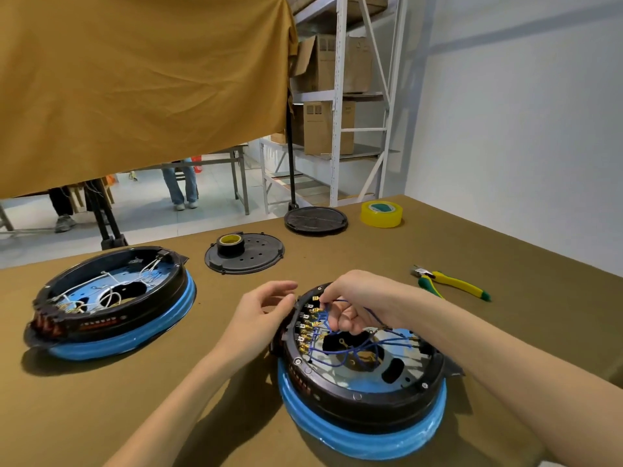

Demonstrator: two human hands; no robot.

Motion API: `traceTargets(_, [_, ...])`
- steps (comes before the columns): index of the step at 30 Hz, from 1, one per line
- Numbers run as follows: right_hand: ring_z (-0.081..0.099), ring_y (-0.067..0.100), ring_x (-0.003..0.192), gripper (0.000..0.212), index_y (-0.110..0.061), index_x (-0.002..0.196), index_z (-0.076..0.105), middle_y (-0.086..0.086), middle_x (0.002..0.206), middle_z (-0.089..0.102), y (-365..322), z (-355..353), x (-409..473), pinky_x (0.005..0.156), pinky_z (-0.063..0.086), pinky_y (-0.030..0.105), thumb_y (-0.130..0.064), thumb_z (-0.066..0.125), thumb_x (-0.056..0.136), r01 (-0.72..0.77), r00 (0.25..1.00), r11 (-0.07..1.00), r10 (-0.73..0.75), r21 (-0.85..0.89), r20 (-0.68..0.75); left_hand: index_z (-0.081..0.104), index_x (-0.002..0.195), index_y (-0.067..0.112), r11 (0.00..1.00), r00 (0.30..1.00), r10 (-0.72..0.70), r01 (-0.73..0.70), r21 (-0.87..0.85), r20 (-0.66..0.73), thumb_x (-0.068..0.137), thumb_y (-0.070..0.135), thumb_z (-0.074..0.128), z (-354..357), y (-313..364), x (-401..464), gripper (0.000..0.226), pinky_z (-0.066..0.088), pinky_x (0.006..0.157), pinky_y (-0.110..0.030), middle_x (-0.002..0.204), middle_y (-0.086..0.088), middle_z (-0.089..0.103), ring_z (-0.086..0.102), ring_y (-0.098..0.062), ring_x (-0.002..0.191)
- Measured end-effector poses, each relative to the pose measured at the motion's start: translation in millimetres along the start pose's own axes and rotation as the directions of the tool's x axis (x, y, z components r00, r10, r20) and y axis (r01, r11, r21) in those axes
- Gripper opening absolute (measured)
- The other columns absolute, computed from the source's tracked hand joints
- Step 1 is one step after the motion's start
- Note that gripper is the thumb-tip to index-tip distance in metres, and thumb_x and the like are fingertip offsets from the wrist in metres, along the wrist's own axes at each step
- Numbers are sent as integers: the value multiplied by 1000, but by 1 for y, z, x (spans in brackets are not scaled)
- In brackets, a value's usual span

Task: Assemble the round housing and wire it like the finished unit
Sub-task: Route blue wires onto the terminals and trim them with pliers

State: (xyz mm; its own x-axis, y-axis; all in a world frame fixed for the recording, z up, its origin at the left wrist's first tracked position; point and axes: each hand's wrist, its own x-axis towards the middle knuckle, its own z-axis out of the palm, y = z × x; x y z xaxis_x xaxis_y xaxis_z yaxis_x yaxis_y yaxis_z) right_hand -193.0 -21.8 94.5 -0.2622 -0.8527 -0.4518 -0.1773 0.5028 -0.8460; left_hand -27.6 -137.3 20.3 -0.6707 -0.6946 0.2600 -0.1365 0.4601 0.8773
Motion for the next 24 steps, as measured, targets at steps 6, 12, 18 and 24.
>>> traceTargets(6, [48, 10, 40, 18, -6, 88, 57, 6, 56, 62, 10, -1, 19, 37, 36, 19, -15, 52, 102, -81, 996, 997, 81, 3, -35, 74, 117, 25, 989, 997, -73, 67, -135, -41, 100, 24, 63, 11, -5, -5, 20, 59, 78, -23, 102, 12, 76, 71, -1, 98])
traceTargets(12, [47, 11, 41, 16, -7, 86, 58, 7, 58, 62, 13, -1, 28, 37, 35, 20, -13, 53, 100, -81, 996, 995, 82, 57, -18, 80, 110, 18, 989, 982, -90, 68, -130, -167, 95, 23, 71, 16, -5, -8, 18, 62, 79, -31, 95, 10, 79, 74, -4, 91])
traceTargets(18, [46, 10, 41, 16, -7, 88, 57, 5, 58, 61, 12, -1, 30, 38, 35, 19, -13, 52, 101, -100, 995, 993, 100, 58, -1, 80, 111, 19, 987, 988, -96, 78, -142, -121, 98, 26, 67, 14, -3, -10, 20, 62, 77, -33, 99, 9, 79, 74, -8, 93])
traceTargets(24, [48, 7, 41, 16, -6, 90, 59, 3, 59, 61, 10, 0, 29, 38, 37, 16, -14, 55, 103, -102, 995, 994, 101, 42, 8, 79, 112, 17, 983, 986, -109, 88, -161, -126, 99, 28, 65, 16, -4, -10, 22, 61, 80, -33, 103, 7, 79, 74, -7, 94])
